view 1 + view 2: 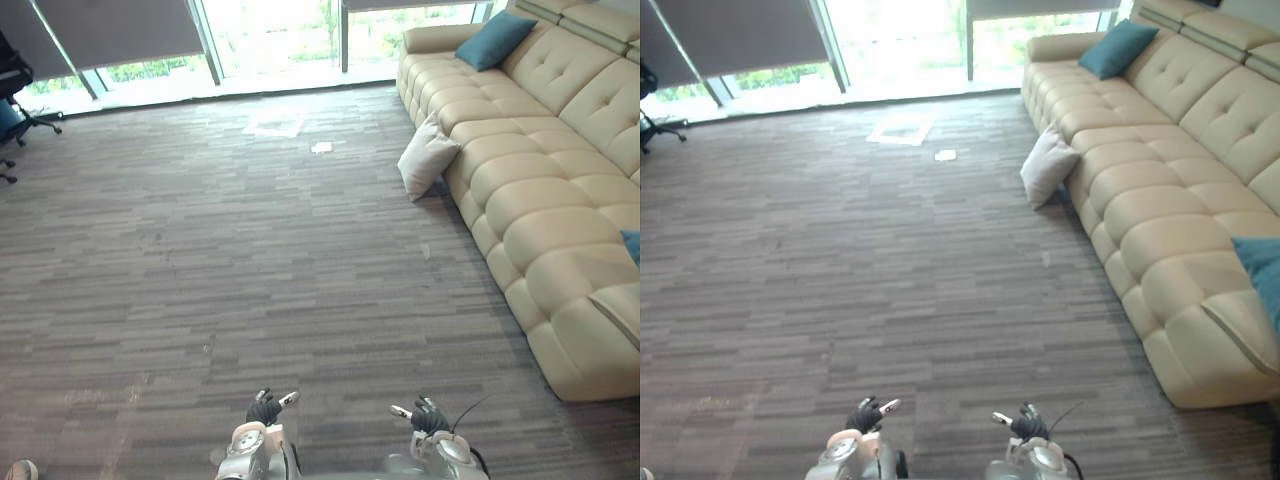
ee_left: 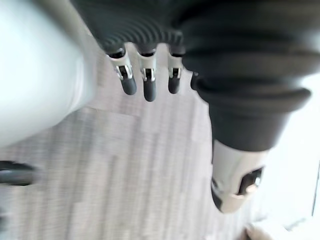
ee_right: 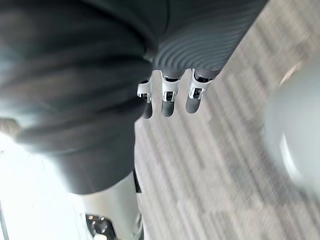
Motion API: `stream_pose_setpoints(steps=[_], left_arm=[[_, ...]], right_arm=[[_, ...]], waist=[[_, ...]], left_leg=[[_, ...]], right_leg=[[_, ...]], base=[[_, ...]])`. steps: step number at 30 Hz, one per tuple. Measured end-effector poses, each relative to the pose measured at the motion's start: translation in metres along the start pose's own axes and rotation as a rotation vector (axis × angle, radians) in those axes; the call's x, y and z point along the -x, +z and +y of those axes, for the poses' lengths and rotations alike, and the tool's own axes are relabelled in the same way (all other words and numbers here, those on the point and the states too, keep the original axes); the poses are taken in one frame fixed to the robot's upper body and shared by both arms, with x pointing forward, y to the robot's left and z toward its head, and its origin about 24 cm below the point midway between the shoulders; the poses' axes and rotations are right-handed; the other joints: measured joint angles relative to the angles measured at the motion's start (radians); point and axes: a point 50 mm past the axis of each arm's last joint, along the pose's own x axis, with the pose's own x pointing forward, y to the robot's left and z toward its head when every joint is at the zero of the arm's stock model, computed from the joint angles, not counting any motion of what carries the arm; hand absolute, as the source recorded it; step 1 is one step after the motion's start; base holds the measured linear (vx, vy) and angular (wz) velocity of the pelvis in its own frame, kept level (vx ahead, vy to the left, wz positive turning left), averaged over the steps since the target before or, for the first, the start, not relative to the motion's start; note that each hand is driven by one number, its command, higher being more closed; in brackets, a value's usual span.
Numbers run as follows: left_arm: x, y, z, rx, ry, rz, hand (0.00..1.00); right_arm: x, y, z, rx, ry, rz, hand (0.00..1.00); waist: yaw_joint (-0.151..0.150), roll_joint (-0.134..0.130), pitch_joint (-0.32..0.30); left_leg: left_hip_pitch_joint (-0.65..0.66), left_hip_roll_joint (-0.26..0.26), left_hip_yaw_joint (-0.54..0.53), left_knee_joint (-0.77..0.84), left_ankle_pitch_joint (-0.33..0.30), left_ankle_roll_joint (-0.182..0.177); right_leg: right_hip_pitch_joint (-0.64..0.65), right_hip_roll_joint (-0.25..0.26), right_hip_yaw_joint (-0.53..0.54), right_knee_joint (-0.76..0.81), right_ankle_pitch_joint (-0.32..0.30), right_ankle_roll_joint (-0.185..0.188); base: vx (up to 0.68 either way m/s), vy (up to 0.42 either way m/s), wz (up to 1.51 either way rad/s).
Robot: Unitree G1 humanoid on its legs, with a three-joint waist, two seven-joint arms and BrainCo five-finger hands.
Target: Pick up cushions and gather them together orderly.
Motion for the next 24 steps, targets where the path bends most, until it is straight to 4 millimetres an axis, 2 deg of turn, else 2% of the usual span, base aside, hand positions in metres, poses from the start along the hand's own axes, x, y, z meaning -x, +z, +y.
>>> stream_pose_setpoints(steps=[2,3,4,5,6,7,8,9,10,11,12,13,14,15,16,17,18,19,20,21,22,23,24], left_arm=[[0.001,0.001,0.001,0.007,0.004,-0.010,0.00],[0.001,0.002,0.002,0.015,0.007,-0.016,0.00],[0.001,0.002,0.003,0.020,0.012,-0.018,0.00],[0.001,0.002,0.004,0.023,0.015,-0.020,0.00],[0.002,0.000,0.006,0.021,0.023,-0.016,0.00],[0.002,-0.001,0.013,0.006,0.040,-0.007,0.00],[0.001,-0.001,0.014,0.002,0.041,-0.009,0.00],[0.001,-0.001,0.016,-0.011,0.043,-0.007,0.00],[0.001,-0.003,0.018,-0.016,0.047,0.003,0.00],[0.001,-0.003,0.019,-0.017,0.050,0.009,0.00],[0.000,-0.005,0.018,-0.020,0.048,0.026,0.00],[0.000,-0.009,0.015,-0.022,0.042,0.046,0.00],[0.000,-0.010,0.014,-0.028,0.037,0.052,0.00],[0.000,-0.011,0.012,-0.038,0.028,0.054,0.00],[-0.001,-0.011,0.010,-0.046,0.022,0.062,0.00],[-0.001,-0.011,0.009,-0.047,0.020,0.065,0.00],[-0.002,-0.010,0.006,-0.044,0.013,0.069,0.00],[-0.002,-0.011,0.002,-0.040,0.007,0.071,0.00],[-0.002,-0.011,0.001,-0.037,0.005,0.072,0.00],[-0.002,-0.012,0.001,-0.035,0.004,0.076,0.00],[-0.002,-0.013,0.001,-0.033,0.005,0.080,0.00],[-0.002,-0.014,-0.003,-0.017,0.000,0.090,0.00],[-0.002,-0.014,-0.005,-0.016,-0.008,0.090,0.00]], right_arm=[[0.000,0.000,-0.001,-0.002,-0.006,0.001,0.00],[0.000,-0.001,-0.002,-0.001,-0.010,0.004,0.00],[0.000,-0.001,-0.001,0.001,-0.009,0.004,0.00],[0.000,-0.001,-0.001,0.001,-0.009,0.005,0.00],[0.000,-0.002,0.000,0.000,-0.007,0.011,0.00],[0.002,-0.009,0.004,-0.018,-0.002,0.026,0.00],[0.003,-0.011,0.004,-0.024,-0.003,0.031,0.00],[0.006,-0.021,0.003,-0.038,-0.010,0.057,0.00],[0.008,-0.025,0.004,-0.040,-0.010,0.068,0.00],[0.009,-0.027,0.003,-0.037,-0.009,0.072,0.00],[0.008,-0.023,0.003,-0.034,-0.001,0.056,0.00],[0.007,-0.017,0.000,-0.030,-0.006,0.028,0.00],[0.007,-0.015,-0.001,-0.029,-0.007,0.017,0.00],[0.007,-0.010,-0.002,-0.027,-0.007,-0.006,0.00],[0.005,-0.005,-0.002,-0.027,-0.006,-0.026,0.00],[0.005,-0.004,-0.003,-0.032,-0.008,-0.030,0.00],[0.004,-0.002,-0.004,-0.041,-0.014,-0.034,0.00],[0.004,0.000,-0.005,-0.048,-0.018,-0.040,0.00],[0.003,0.002,-0.005,-0.046,-0.018,-0.046,0.00],[0.002,0.004,-0.006,-0.044,-0.020,-0.048,0.00],[0.003,0.003,-0.008,-0.039,-0.024,-0.043,0.00],[0.002,0.006,-0.013,-0.025,-0.034,-0.048,0.00],[0.001,0.010,-0.017,-0.025,-0.045,-0.057,0.00]], waist=[[0.010,-0.001,-0.001],[0.019,-0.007,-0.004],[0.026,-0.007,-0.017],[0.027,-0.006,-0.017],[0.030,-0.025,-0.044],[0.019,-0.076,-0.072],[0.018,-0.086,-0.074],[0.019,-0.112,-0.078],[0.018,-0.117,-0.074],[0.015,-0.110,-0.069],[0.014,-0.100,-0.062],[0.012,-0.071,-0.053],[0.011,-0.063,-0.054],[0.003,-0.055,-0.049],[-0.010,-0.057,-0.043],[-0.016,-0.059,-0.042],[-0.031,-0.062,-0.040],[-0.038,-0.063,-0.040],[-0.041,-0.064,-0.040],[-0.044,-0.065,-0.040],[-0.047,-0.064,-0.040],[-0.056,-0.039,-0.040],[-0.055,-0.018,-0.033]], left_leg=[[-0.019,-0.023,0.036,-0.250,0.006,-0.001],[-0.022,-0.046,0.034,-0.410,0.035,-0.015],[-0.023,-0.062,0.030,-0.557,0.082,-0.031],[-0.026,-0.061,0.026,-0.574,0.126,-0.030],[-0.018,-0.085,0.029,-0.560,0.229,0.010],[-0.005,-0.126,0.057,-0.524,0.178,0.058],[-0.001,-0.134,0.061,-0.508,0.160,0.062],[0.040,-0.165,0.065,-0.475,0.099,0.077],[0.107,-0.183,0.074,-0.485,0.054,0.088],[0.129,-0.187,0.075,-0.491,0.038,0.086],[0.215,-0.194,0.075,-0.525,-0.005,0.084],[0.301,-0.194,0.076,-0.575,-0.033,0.079],[0.333,-0.194,0.075,-0.600,-0.045,0.082],[0.403,-0.195,0.070,-0.647,-0.060,0.079],[0.461,-0.196,0.055,-0.677,-0.073,0.079],[0.481,-0.196,0.050,-0.686,-0.080,0.080],[0.534,-0.198,0.033,-0.715,-0.101,0.067],[0.589,-0.203,0.025,-0.747,-0.122,0.047],[0.615,-0.206,0.015,-0.756,-0.136,0.045],[0.651,-0.212,-0.005,-0.767,-0.150,0.042],[0.664,-0.211,-0.014,-0.767,-0.154,0.045],[0.689,-0.191,-0.057,-0.751,-0.146,0.033],[0.678,-0.173,-0.092,-0.686,-0.116,-0.011]], right_leg=[[0.063,-0.019,0.026,-0.045,-0.012,0.029],[0.103,-0.034,0.039,-0.078,-0.020,0.046],[0.126,-0.042,0.069,-0.095,-0.030,0.064],[0.133,-0.044,0.081,-0.092,-0.034,0.070],[0.140,-0.073,0.131,-0.069,-0.036,0.077],[0.107,-0.134,0.157,0.014,-0.004,0.133],[0.096,-0.144,0.169,0.050,0.009,0.152],[0.049,-0.163,0.213,0.224,0.084,0.182],[-0.037,-0.164,0.246,0.451,0.218,0.228],[-0.074,-0.161,0.251,0.533,0.235,0.243],[-0.172,-0.138,0.247,0.716,0.209,0.224],[-0.266,-0.108,0.214,0.791,0.140,0.189],[-0.306,-0.096,0.188,0.798,0.120,0.181],[-0.390,-0.079,0.115,0.779,0.079,0.157],[-0.452,-0.070,0.048,0.709,0.051,0.120],[-0.472,-0.068,0.027,0.672,0.047,0.114],[-0.518,-0.063,-0.027,0.529,0.061,0.104],[-0.548,-0.050,-0.045,0.357,0.118,0.094],[-0.561,-0.041,-0.043,0.274,0.156,0.088],[-0.569,-0.032,-0.030,0.212,0.226,0.068],[-0.567,-0.030,-0.020,0.222,0.270,0.054],[-0.557,-0.027,-0.029,0.289,0.254,-0.002],[-0.556,-0.036,-0.049,0.360,0.190,-0.026]], base=[[0.54,0.133,-0.44],[0.65,0.221,-0.59],[0.65,0.249,-0.59],[0.79,0.395,-0.80],[0.82,0.429,-0.56],[0.83,0.440,-0.46],[0.70,0.353,-0.05],[0.68,0.337,-0.02],[0.66,0.314,-0.04],[0.60,0.259,-0.20],[0.52,0.208,-0.32],[0.49,0.191,-0.31],[0.54,0.168,-0.15],[0.46,0.105,0.16],[0.47,0.073,0.26],[0.39,0.003,0.45],[0.63,-0.042,0.45],[0.66,-0.065,0.47],[0.77,-0.112,0.40],[0.43,-0.075,0.34],[0.73,-0.137,0.49],[0.68,-0.174,0.51],[0.80,-0.223,0.43]])
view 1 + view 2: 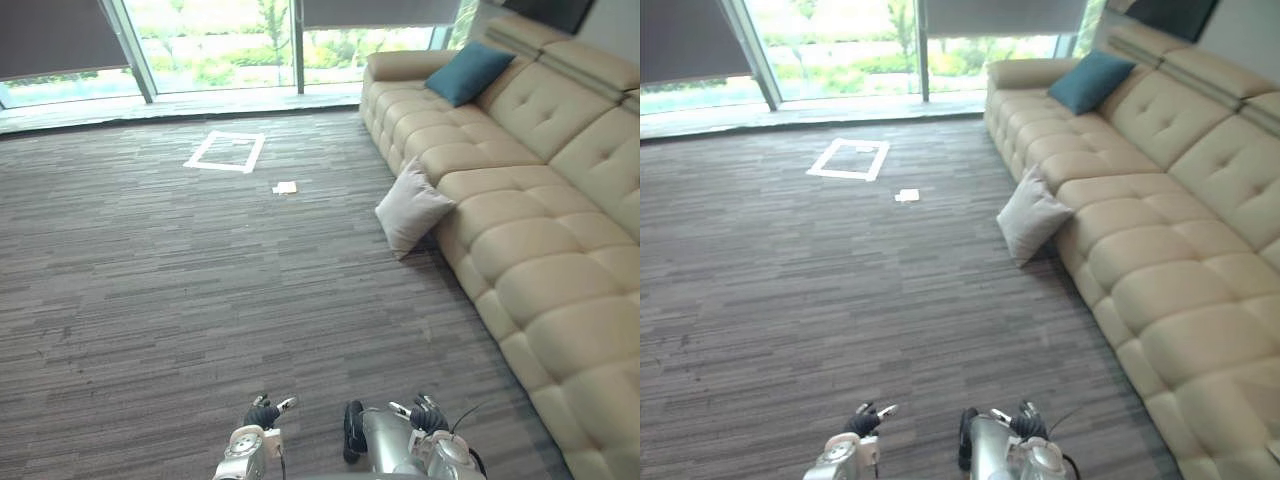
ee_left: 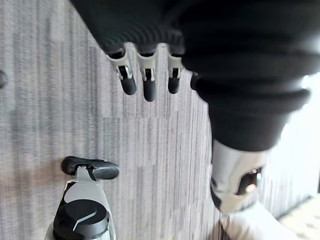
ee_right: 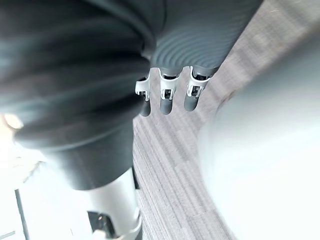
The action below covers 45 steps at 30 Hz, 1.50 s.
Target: Pick up cushions and gather them together orderly.
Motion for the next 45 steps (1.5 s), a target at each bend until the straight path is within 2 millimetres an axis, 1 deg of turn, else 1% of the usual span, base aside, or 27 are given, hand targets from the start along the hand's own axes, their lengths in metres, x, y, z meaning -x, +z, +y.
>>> stream_pose_setpoints(steps=[2,3,4,5,7,11,13,15,16,17,18,20,21,22,24,26,29,31,32,33,35,36,38,39,40,42,45], left_arm=[[0.000,-0.001,0.000,0.009,0.004,0.004,0.00],[0.000,0.001,0.003,0.017,0.016,-0.002,0.00],[0.000,0.001,0.005,0.023,0.020,-0.002,0.00],[0.000,-0.002,0.008,0.037,0.026,0.003,0.00],[0.002,0.001,0.013,0.050,0.042,-0.024,0.00],[0.003,0.010,0.012,0.060,0.042,-0.074,0.00],[0.003,0.012,0.012,0.061,0.042,-0.084,0.00],[0.004,0.013,0.012,0.061,0.045,-0.089,0.00],[0.005,0.011,0.014,0.062,0.048,-0.091,0.00],[0.005,0.010,0.015,0.061,0.051,-0.089,0.00],[0.005,0.009,0.020,0.054,0.063,-0.080,0.00],[0.003,0.010,0.023,0.040,0.068,-0.073,0.00],[0.003,0.008,0.024,0.037,0.073,-0.059,0.00],[0.002,0.007,0.025,0.036,0.075,-0.049,0.00],[0.002,0.003,0.018,0.031,0.058,-0.030,0.00],[0.001,0.006,0.019,0.028,0.060,-0.035,0.00],[0.001,0.002,0.019,0.026,0.061,-0.012,0.00],[0.001,0.000,0.014,0.029,0.048,-0.003,0.00],[0.001,0.000,0.014,0.029,0.046,-0.001,0.00],[0.001,-0.004,0.009,0.029,0.034,0.014,0.00],[0.001,-0.005,0.007,0.021,0.025,0.016,0.00],[0.001,-0.005,0.005,0.021,0.020,0.016,0.00],[0.001,-0.003,0.007,0.023,0.030,0.011,0.00],[0.002,-0.004,0.011,0.024,0.039,0.007,0.00],[0.003,-0.004,0.012,0.029,0.044,-0.002,0.00],[0.003,-0.002,0.012,0.029,0.039,-0.013,0.00],[0.003,0.003,0.015,0.057,0.055,-0.040,0.00]], right_arm=[[-0.001,0.002,-0.002,0.002,-0.004,-0.003,0.00],[-0.001,0.002,-0.001,0.006,-0.002,0.000,0.00],[-0.001,0.002,-0.001,0.007,-0.001,0.002,0.00],[-0.002,0.000,0.004,0.013,0.013,0.015,0.00],[-0.002,-0.004,0.018,0.019,0.045,0.041,0.00],[-0.001,-0.008,0.024,0.038,0.067,0.059,0.00],[-0.001,-0.009,0.021,0.028,0.051,0.059,0.00],[0.000,-0.011,0.017,0.031,0.039,0.064,0.00],[0.002,-0.016,0.016,0.030,0.033,0.080,0.00],[0.002,-0.018,0.015,0.028,0.032,0.086,0.00],[0.005,-0.024,0.014,0.021,0.027,0.099,0.00],[0.008,-0.031,0.018,0.010,0.033,0.118,0.00],[0.008,-0.033,0.020,0.007,0.037,0.121,0.00],[0.008,-0.032,0.021,0.005,0.042,0.120,0.00],[0.007,-0.025,0.018,0.007,0.039,0.083,0.00],[0.007,-0.020,0.019,0.003,0.040,0.061,0.00],[0.005,-0.013,0.016,-0.019,0.029,0.035,0.00],[0.003,-0.010,0.011,-0.043,0.008,0.027,0.00],[0.003,-0.010,0.010,-0.045,0.006,0.027,0.00],[0.002,-0.007,0.006,-0.037,-0.003,0.019,0.00],[0.001,-0.005,0.000,-0.029,-0.015,0.019,0.00],[0.001,-0.004,-0.002,-0.033,-0.022,0.017,0.00],[0.001,-0.003,-0.002,-0.028,-0.019,0.015,0.00],[0.001,-0.005,0.001,-0.025,-0.011,0.027,0.00],[0.000,-0.009,0.008,-0.013,0.007,0.045,0.00],[0.000,-0.010,0.013,0.003,0.023,0.057,0.00],[-0.001,-0.009,0.015,0.001,0.024,0.059,0.00]], waist=[[-0.001,0.018,-0.002],[-0.002,0.035,0.008],[0.001,0.038,0.010],[0.012,0.044,0.019],[0.027,0.024,0.032],[0.051,0.020,0.031],[0.069,0.016,0.027],[0.074,0.008,0.012],[0.079,-0.001,-0.013],[0.081,-0.016,-0.023],[0.075,-0.059,-0.052],[0.078,-0.097,-0.055],[0.075,-0.100,-0.047],[0.071,-0.096,-0.043],[0.066,-0.045,-0.020],[0.063,-0.047,-0.019],[0.043,-0.049,-0.008],[0.014,-0.048,-0.007],[0.011,-0.048,-0.006],[0.003,-0.029,-0.010],[0.006,-0.007,-0.011],[-0.003,0.005,-0.004],[-0.001,0.026,0.006],[0.011,0.027,0.010],[0.016,0.018,0.015],[0.022,0.014,0.017],[0.042,0.012,0.017]], left_leg=[[-0.052,0.029,-0.045,0.152,0.027,-0.020],[-0.202,0.075,-0.109,0.506,0.160,-0.117],[-0.243,0.087,-0.125,0.600,0.210,-0.140],[-0.353,0.123,-0.114,0.829,0.224,-0.131],[-0.481,0.138,-0.042,0.918,0.170,-0.043],[-0.623,0.168,0.123,0.625,0.121,0.004],[-0.635,0.119,0.113,0.227,0.149,-0.021],[-0.655,0.086,0.063,0.106,0.198,-0.034],[-0.655,0.065,0.064,0.132,0.294,0.041],[-0.658,0.054,0.070,0.145,0.301,0.060],[-0.655,0.022,0.102,0.188,0.248,0.078],[-0.604,-0.015,0.134,0.207,0.181,0.103],[-0.542,-0.026,0.144,0.190,0.145,0.109],[-0.510,-0.030,0.145,0.184,0.130,0.113],[-0.342,-0.030,0.147,0.097,0.081,0.106],[-0.264,-0.038,0.145,0.041,0.052,0.101],[-0.169,-0.034,0.140,-0.006,0.012,0.093],[-0.055,-0.042,0.125,-0.092,-0.014,0.062],[-0.036,-0.047,0.119,-0.102,-0.018,0.058],[-0.007,-0.036,0.098,-0.101,-0.016,0.055],[-0.031,-0.009,0.075,-0.013,0.016,0.006],[-0.076,0.008,0.045,0.127,0.037,-0.025],[-0.230,0.069,-0.016,0.505,0.162,-0.133],[-0.309,0.103,-0.016,0.691,0.175,-0.143],[-0.375,0.120,0.011,0.778,0.147,-0.092],[-0.455,0.135,0.052,0.766,0.112,-0.033],[-0.547,0.125,0.058,0.522,0.071,-0.006]], right_leg=[[0.024,0.005,-0.014,0.030,-0.053,-0.005],[0.115,0.022,-0.035,-0.014,-0.101,-0.011],[0.142,0.030,-0.035,-0.034,-0.106,-0.012],[0.244,0.066,-0.029,-0.114,-0.112,-0.021],[0.398,0.077,0.003,-0.239,-0.122,-0.025],[0.546,0.072,0.060,-0.380,-0.127,0.009],[0.630,0.051,0.097,-0.440,-0.164,0.055],[0.674,0.031,0.122,-0.464,-0.197,0.091],[0.700,0.003,0.162,-0.453,-0.215,0.114],[0.695,-0.008,0.177,-0.437,-0.218,0.121],[0.662,-0.062,0.201,-0.352,-0.215,0.158],[0.556,-0.098,0.260,-0.071,-0.152,0.225],[0.444,-0.095,0.289,0.177,-0.049,0.249],[0.399,-0.094,0.290,0.275,-0.034,0.259],[0.257,-0.079,0.214,0.454,-0.062,0.235],[0.148,-0.074,0.147,0.437,-0.088,0.220],[0.050,-0.059,0.027,0.267,-0.120,0.159],[0.038,-0.047,-0.117,-0.065,-0.037,0.096],[0.035,-0.042,-0.122,-0.092,0.006,0.061],[0.050,-0.030,-0.124,-0.058,0.008,-0.023],[0.060,-0.033,-0.134,-0.031,-0.047,-0.036],[0.092,-0.027,-0.140,-0.032,-0.081,-0.037],[0.188,0.004,-0.134,-0.099,-0.102,-0.042],[0.257,0.033,-0.105,-0.154,-0.103,-0.044],[0.335,0.049,-0.067,-0.220,-0.104,-0.045],[0.412,0.058,-0.013,-0.290,-0.102,-0.041],[0.473,0.061,0.116,-0.337,-0.118,-0.010]], base=[[0.55,-0.210,0.26],[0.61,-0.218,0.24],[0.71,-0.216,0.01],[0.55,-0.109,-0.32],[0.56,-0.075,-0.44],[0.44,0.011,-0.52],[0.53,0.128,-0.59],[0.59,0.264,-0.60],[0.65,0.334,-0.64],[0.70,0.356,-0.52],[0.71,0.356,-0.25],[0.79,0.405,-0.30],[0.59,0.288,-0.30],[0.61,0.258,-0.36],[0.45,0.185,-0.27],[0.36,0.096,-0.05],[0.43,0.005,0.10],[0.66,-0.078,0.28],[0.73,-0.108,0.30],[0.52,-0.090,0.12],[0.48,-0.145,0.09],[0.57,-0.231,0.08],[0.55,-0.196,-0.24],[0.60,-0.118,-0.83],[0.58,-0.080,-0.86],[0.43,-0.018,-0.84],[0.39,0.098,-1.31]])
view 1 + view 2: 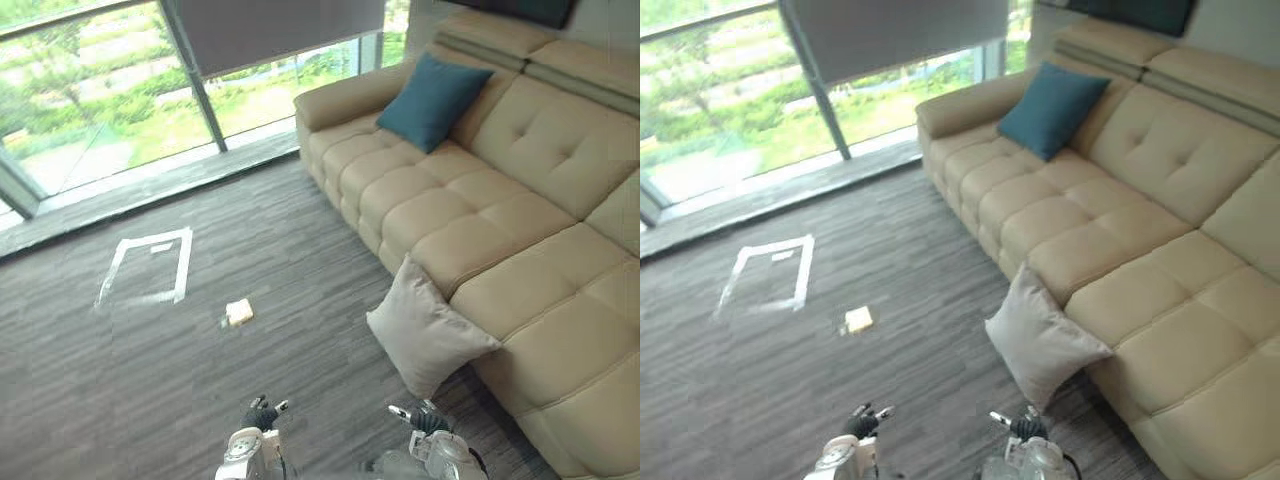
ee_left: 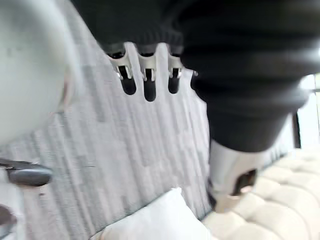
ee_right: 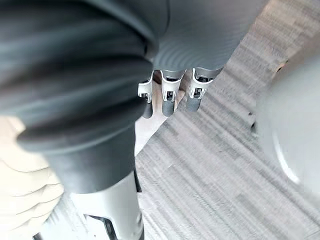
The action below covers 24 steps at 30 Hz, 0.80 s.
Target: Pick up cushions and gather them together orderly.
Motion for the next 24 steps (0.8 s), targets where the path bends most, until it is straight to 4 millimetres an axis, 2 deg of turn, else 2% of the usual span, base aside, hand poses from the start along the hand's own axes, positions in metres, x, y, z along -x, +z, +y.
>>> stream_pose_setpoints(steps=[1,2,3,4,5,6,7,8,9,10,12,14,15,16,17,18,19,20,21,22,23,24], left_arm=[[0.000,0.000,-0.001,0.007,0.000,-0.003,0.00],[0.000,0.002,-0.001,0.006,-0.001,-0.007,0.00],[-0.001,0.002,-0.001,0.006,-0.001,-0.009,0.00],[-0.001,0.002,-0.001,0.002,0.000,-0.009,0.00],[-0.001,0.002,-0.001,0.002,-0.001,-0.008,0.00],[0.000,0.000,-0.001,0.005,-0.001,-0.002,0.00],[-0.001,0.001,0.004,-0.002,0.015,-0.005,0.00],[-0.001,0.000,0.008,-0.009,0.025,0.001,0.00],[-0.001,-0.001,0.010,-0.017,0.028,0.008,0.00],[-0.002,0.001,0.011,-0.023,0.029,0.007,0.00],[-0.002,-0.002,0.011,-0.027,0.031,0.022,0.00],[-0.002,-0.005,0.010,-0.043,0.026,0.034,0.00],[-0.001,-0.006,0.011,-0.049,0.028,0.036,0.00],[-0.002,-0.004,0.010,-0.060,0.024,0.031,0.00],[-0.002,-0.004,0.010,-0.061,0.023,0.031,0.00],[-0.002,-0.005,0.010,-0.063,0.023,0.038,0.00],[-0.002,-0.008,0.011,-0.076,0.024,0.051,0.00],[-0.002,-0.008,0.012,-0.082,0.024,0.053,0.00],[-0.003,-0.008,0.007,-0.078,0.012,0.056,0.00],[-0.002,-0.009,0.002,-0.072,-0.002,0.059,0.00],[-0.002,-0.009,0.000,-0.069,-0.007,0.059,0.00],[-0.001,-0.011,-0.007,-0.058,-0.022,0.062,0.00]], right_arm=[[0.000,-0.001,-0.001,-0.001,-0.007,0.003,0.00],[0.001,-0.004,-0.004,0.003,-0.016,0.011,0.00],[0.001,-0.005,-0.005,0.003,-0.018,0.013,0.00],[0.002,-0.007,-0.006,0.009,-0.019,0.018,0.00],[0.002,-0.007,-0.006,0.013,-0.018,0.020,0.00],[0.003,-0.009,-0.006,0.022,-0.015,0.025,0.00],[0.004,-0.014,-0.002,0.027,-0.004,0.039,0.00],[0.005,-0.018,0.002,0.026,0.009,0.049,0.00],[0.007,-0.022,0.007,0.025,0.022,0.057,0.00],[0.007,-0.022,0.013,0.021,0.036,0.057,0.00],[0.006,-0.018,0.017,0.031,0.054,0.045,0.00],[0.004,-0.012,0.020,0.032,0.061,0.022,0.00],[0.004,-0.009,0.021,0.033,0.063,0.014,0.00],[0.003,-0.008,0.021,0.032,0.062,0.010,0.00],[0.003,-0.007,0.021,0.032,0.061,0.008,0.00],[0.002,-0.005,0.020,0.031,0.059,0.005,0.00],[0.001,-0.005,0.018,0.020,0.049,0.005,0.00],[0.001,-0.006,0.016,0.017,0.043,0.010,0.00],[-0.001,-0.001,0.010,0.016,0.025,-0.001,0.00],[-0.002,0.003,0.002,0.013,0.001,-0.012,0.00],[-0.002,0.004,0.000,0.011,-0.004,-0.016,0.00],[-0.002,0.003,-0.007,0.000,-0.026,-0.013,0.00]], waist=[[0.001,0.000,0.000],[0.008,-0.002,0.000],[0.008,-0.003,0.001],[0.008,-0.004,-0.001],[0.009,-0.003,-0.004],[0.015,0.004,-0.015],[0.026,-0.021,-0.035],[0.026,-0.046,-0.052],[0.025,-0.067,-0.061],[0.024,-0.076,-0.055],[0.021,-0.068,-0.044],[0.022,-0.050,-0.032],[0.018,-0.047,-0.031],[0.016,-0.048,-0.031],[0.016,-0.047,-0.031],[0.016,-0.047,-0.030],[0.016,-0.051,-0.029],[0.016,-0.058,-0.030],[0.012,-0.041,-0.016],[0.005,-0.006,-0.006],[0.002,-0.002,-0.003],[0.001,0.001,0.001]], left_leg=[[-0.017,-0.014,-0.026,-0.078,0.001,-0.002],[-0.032,-0.042,-0.100,-0.197,0.006,-0.008],[-0.036,-0.054,-0.132,-0.234,0.010,-0.013],[-0.044,-0.085,-0.216,-0.326,0.039,-0.012],[-0.044,-0.088,-0.229,-0.340,0.045,-0.004],[-0.044,-0.089,-0.250,-0.348,0.078,-0.005],[-0.037,-0.103,-0.206,-0.308,0.077,-0.017],[-0.024,-0.116,-0.167,-0.304,0.060,-0.006],[-0.006,-0.126,-0.126,-0.300,0.042,0.016],[0.040,-0.133,-0.077,-0.320,0.028,0.036],[0.118,-0.134,-0.017,-0.366,0.022,0.046],[0.218,-0.129,0.045,-0.435,0.022,0.046],[0.259,-0.127,0.084,-0.481,0.022,0.046],[0.297,-0.127,0.113,-0.529,0.022,0.046],[0.311,-0.127,0.129,-0.550,0.022,0.046],[0.322,-0.126,0.161,-0.577,0.023,0.045],[0.322,-0.134,0.173,-0.577,0.023,0.044],[0.324,-0.142,0.173,-0.577,0.023,0.044],[0.351,-0.137,0.174,-0.575,0.020,0.039],[0.351,-0.117,0.168,-0.520,0.026,0.030],[0.347,-0.110,0.168,-0.493,0.027,0.029],[0.312,-0.083,0.161,-0.364,0.028,0.025]], right_leg=[[0.018,-0.001,0.036,-0.010,-0.008,0.011],[0.039,-0.009,0.088,-0.017,-0.028,0.029],[0.047,-0.013,0.107,-0.017,-0.038,0.036],[0.069,-0.024,0.166,-0.014,-0.076,0.066],[0.070,-0.024,0.182,-0.007,-0.088,0.076],[0.068,-0.019,0.223,0.015,-0.117,0.093],[0.062,-0.043,0.286,0.067,-0.141,0.123],[0.031,-0.064,0.308,0.120,-0.133,0.137],[-0.013,-0.076,0.327,0.197,-0.115,0.170],[-0.091,-0.078,0.348,0.352,-0.067,0.238],[-0.184,-0.075,0.325,0.531,-0.042,0.282],[-0.262,-0.102,0.189,0.601,-0.042,0.257],[-0.293,-0.125,0.083,0.581,-0.055,0.215],[-0.321,-0.143,-0.024,0.525,-0.065,0.198],[-0.333,-0.149,-0.072,0.491,-0.066,0.194],[-0.355,-0.163,-0.174,0.410,-0.051,0.169],[-0.350,-0.159,-0.243,0.271,0.022,0.099],[-0.346,-0.154,-0.242,0.221,0.074,0.072],[-0.318,-0.143,-0.241,0.198,0.061,0.055],[-0.279,-0.125,-0.239,0.165,0.059,0.056],[-0.266,-0.123,-0.238,0.159,0.059,0.056],[-0.234,-0.117,-0.232,0.136,0.048,0.054]], base=[[0.50,0.223,-1.50],[0.45,0.237,-1.08],[0.55,0.362,-1.31],[0.38,0.265,-0.92],[0.48,0.377,-1.15],[0.42,0.345,-1.09],[0.52,0.417,-1.25],[0.49,0.398,-1.15],[0.42,0.359,-1.09],[0.38,0.349,-0.95],[0.25,0.276,-1.05],[0.18,0.215,-1.02],[0.15,0.159,-0.69],[0.21,0.139,-0.57],[0.20,0.076,-0.51],[0.27,0.002,-0.53],[0.17,-0.020,-0.51],[0.29,-0.089,-0.55],[0.25,-0.101,-0.44],[0.30,-0.129,-0.40],[0.23,-0.122,-0.21],[0.19,-0.115,-0.10]])
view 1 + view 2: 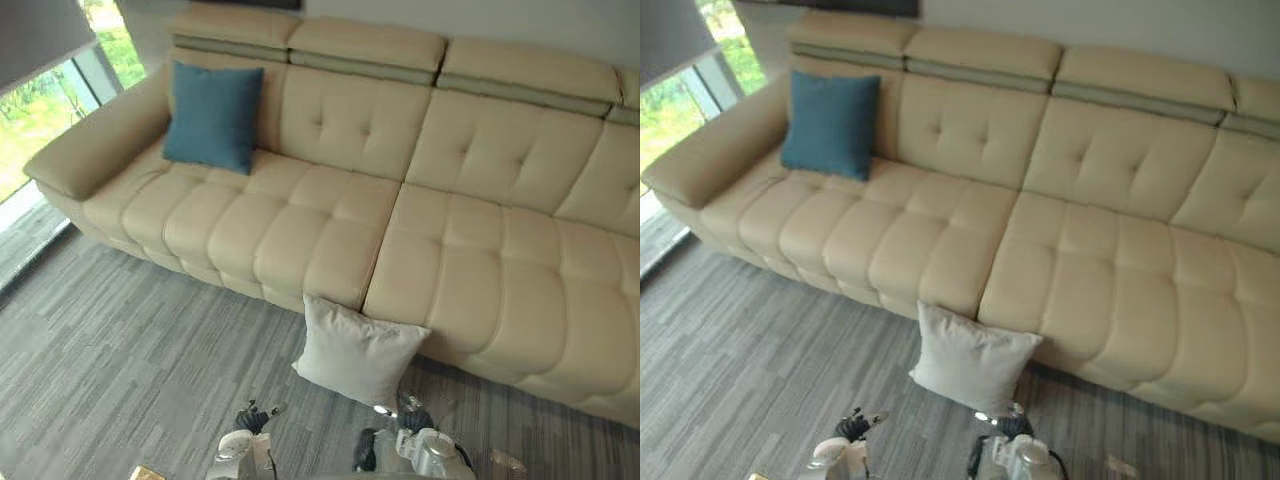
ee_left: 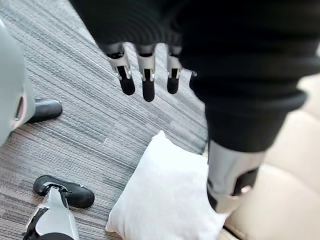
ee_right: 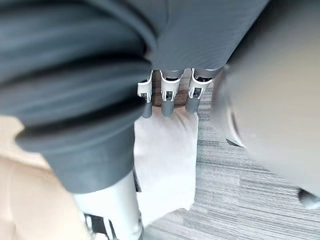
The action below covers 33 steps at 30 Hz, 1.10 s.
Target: Pick up cushions and gather them together orderly.
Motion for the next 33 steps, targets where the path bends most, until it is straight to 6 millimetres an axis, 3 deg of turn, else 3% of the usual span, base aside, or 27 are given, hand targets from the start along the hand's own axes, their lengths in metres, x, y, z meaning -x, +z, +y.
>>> stream_pose_setpoints(steps=[1,2,4,7,9,10,12,13,15,18,21,25,28,32,33], left_arm=[[0.000,0.002,0.000,0.000,0.000,-0.007,0.00],[0.000,0.005,-0.001,0.000,-0.011,-0.021,0.00],[0.000,0.009,-0.001,0.003,-0.012,-0.040,0.00],[0.000,0.011,-0.002,0.002,-0.014,-0.051,0.00],[0.000,0.013,-0.002,0.003,-0.014,-0.059,0.00],[0.000,0.011,-0.002,0.004,-0.012,-0.053,0.00],[-0.001,0.012,-0.001,0.003,-0.010,-0.051,0.00],[-0.001,0.013,0.003,-0.002,0.001,-0.051,0.00],[-0.003,0.014,0.004,-0.007,0.004,-0.048,0.00],[-0.003,0.015,0.005,-0.005,0.011,-0.051,0.00],[-0.005,0.027,0.009,0.030,0.032,-0.081,0.00],[-0.007,0.065,0.010,0.100,0.058,-0.196,0.00],[-0.005,0.117,0.022,0.161,0.102,-0.351,0.00],[0.008,0.189,0.041,0.172,0.149,-0.559,0.00],[0.011,0.197,0.043,0.181,0.149,-0.584,0.00]], right_arm=[[0.000,-0.001,-0.002,-0.003,-0.007,0.002,0.00],[0.001,-0.003,-0.004,0.004,-0.010,0.007,0.00],[0.001,-0.004,-0.004,0.008,-0.009,0.011,0.00],[0.001,-0.004,-0.005,0.004,-0.015,0.014,0.00],[0.002,-0.007,-0.008,0.003,-0.028,0.021,0.00],[0.002,-0.007,-0.008,0.007,-0.033,0.022,0.00],[0.002,-0.008,-0.004,0.013,-0.025,0.030,0.00],[0.002,-0.010,-0.003,0.022,-0.018,0.033,0.00],[0.003,-0.011,-0.001,0.017,-0.016,0.038,0.00],[0.002,-0.011,0.002,0.030,-0.007,0.038,0.00],[-0.003,0.004,0.008,0.017,0.002,0.001,0.00],[-0.010,0.048,0.003,0.008,-0.027,-0.124,0.00],[-0.012,0.097,-0.009,-0.046,-0.067,-0.278,0.00],[-0.004,0.165,-0.020,-0.086,-0.105,-0.482,0.00],[-0.003,0.172,-0.022,-0.086,-0.114,-0.501,0.00]], waist=[[-0.001,0.002,0.000],[-0.004,0.002,0.003],[0.009,0.003,0.004],[0.010,-0.004,0.007],[0.011,-0.009,0.008],[0.011,-0.003,0.003],[0.021,-0.008,0.000],[0.019,-0.031,-0.007],[0.020,-0.044,-0.008],[0.024,-0.050,-0.009],[0.027,-0.041,0.020],[0.030,-0.025,0.082],[0.029,-0.037,0.116],[0.028,-0.034,0.179],[0.028,-0.034,0.181]], left_leg=[[-0.028,0.020,-0.011,0.089,0.004,-0.006],[-0.139,0.083,-0.067,0.363,0.052,-0.047],[-0.218,0.109,-0.134,0.477,0.000,-0.042],[-0.269,0.081,-0.206,0.313,-0.051,-0.041],[-0.275,0.043,-0.293,0.155,-0.047,-0.039],[-0.271,0.021,-0.360,0.031,0.003,-0.020],[-0.260,0.020,-0.347,0.015,0.017,-0.059],[-0.256,0.012,-0.306,0.011,0.005,-0.042],[-0.257,0.001,-0.281,0.010,-0.001,-0.034],[-0.261,-0.021,-0.251,0.008,-0.008,-0.022],[-0.344,-0.024,-0.258,0.070,-0.009,-0.019],[-0.516,-0.013,-0.303,0.192,-0.009,-0.019],[-0.675,-0.010,-0.322,0.269,-0.013,-0.014],[-0.859,0.011,-0.346,0.370,-0.023,-0.019],[-0.887,0.013,-0.347,0.378,-0.021,-0.019]], right_leg=[[0.017,0.005,0.000,-0.008,-0.005,-0.001],[0.059,0.027,0.012,-0.028,-0.023,-0.013],[0.081,0.048,0.046,-0.033,-0.035,-0.022],[0.100,0.067,0.122,-0.047,-0.039,-0.015],[0.100,0.074,0.176,-0.046,-0.044,0.000],[0.080,0.092,0.229,-0.020,-0.059,0.025],[0.058,0.096,0.278,0.013,-0.074,0.047],[0.053,0.084,0.308,0.005,-0.073,0.064],[0.052,0.075,0.335,-0.017,-0.062,0.081],[0.035,0.054,0.346,-0.019,-0.057,0.095],[-0.042,0.047,0.340,0.040,-0.059,0.098],[-0.193,0.053,0.304,0.160,-0.061,0.093],[-0.339,0.052,0.285,0.245,-0.097,0.077],[-0.523,0.060,0.276,0.359,-0.111,0.064],[-0.552,0.061,0.275,0.370,-0.111,0.065]], base=[[0.23,-0.161,-0.16],[0.13,-0.104,-0.17],[0.17,-0.045,-0.70],[0.17,0.041,-0.90],[0.15,0.174,-0.95],[0.12,0.222,-0.82],[0.13,0.220,-0.89],[0.15,0.200,-0.71],[0.14,0.212,-0.43],[0.07,0.114,-0.19],[-0.01,0.027,0.04],[-0.13,-0.050,0.30],[-0.22,-0.065,0.31],[-0.30,-0.062,0.09],[-0.23,-0.050,0.01]])
